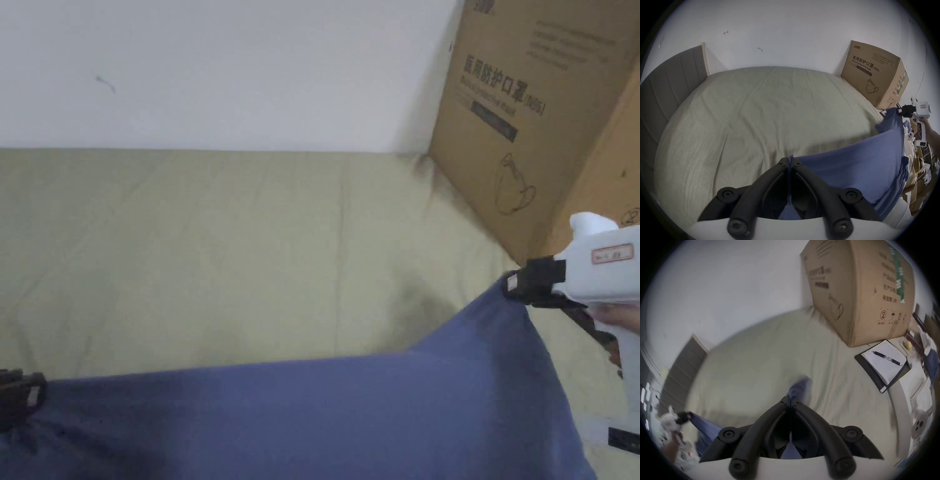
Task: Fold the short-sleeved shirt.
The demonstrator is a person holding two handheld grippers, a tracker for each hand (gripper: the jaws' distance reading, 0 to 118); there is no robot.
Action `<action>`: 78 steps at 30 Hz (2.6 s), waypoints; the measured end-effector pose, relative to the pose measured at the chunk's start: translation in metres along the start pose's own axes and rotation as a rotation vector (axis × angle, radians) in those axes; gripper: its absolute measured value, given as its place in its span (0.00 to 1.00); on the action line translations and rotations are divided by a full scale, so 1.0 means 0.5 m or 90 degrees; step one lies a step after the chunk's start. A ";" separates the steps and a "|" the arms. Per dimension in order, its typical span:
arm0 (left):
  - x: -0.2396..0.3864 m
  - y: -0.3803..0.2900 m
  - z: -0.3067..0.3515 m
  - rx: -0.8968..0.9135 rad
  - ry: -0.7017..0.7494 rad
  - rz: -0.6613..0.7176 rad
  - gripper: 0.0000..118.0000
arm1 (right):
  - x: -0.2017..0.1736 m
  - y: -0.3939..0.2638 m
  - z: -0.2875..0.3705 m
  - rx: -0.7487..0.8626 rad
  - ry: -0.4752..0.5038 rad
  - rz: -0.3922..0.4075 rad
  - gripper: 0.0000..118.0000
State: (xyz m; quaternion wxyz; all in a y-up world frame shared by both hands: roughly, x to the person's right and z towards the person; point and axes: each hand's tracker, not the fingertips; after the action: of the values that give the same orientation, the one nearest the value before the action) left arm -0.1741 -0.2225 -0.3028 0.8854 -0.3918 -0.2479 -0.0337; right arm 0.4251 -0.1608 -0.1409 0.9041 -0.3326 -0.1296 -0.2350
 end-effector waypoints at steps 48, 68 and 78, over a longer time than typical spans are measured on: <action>0.088 -0.231 0.389 0.114 -0.075 0.074 0.98 | -0.086 -0.392 0.409 0.181 -0.008 0.075 0.95; 0.183 -0.231 0.559 0.449 0.057 -0.045 0.00 | -0.358 -0.528 0.503 0.480 0.006 0.237 0.00; -0.199 -0.236 0.211 -0.121 -0.294 0.352 0.15 | -0.341 -0.520 0.496 0.355 0.020 0.275 0.00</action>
State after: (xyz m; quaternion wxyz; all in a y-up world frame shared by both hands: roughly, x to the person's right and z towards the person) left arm -0.3349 -0.2424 -0.2090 0.7416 -0.5214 -0.3217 0.2733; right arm 0.1269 -0.1125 0.1178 0.9908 -0.0892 -0.1016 0.0010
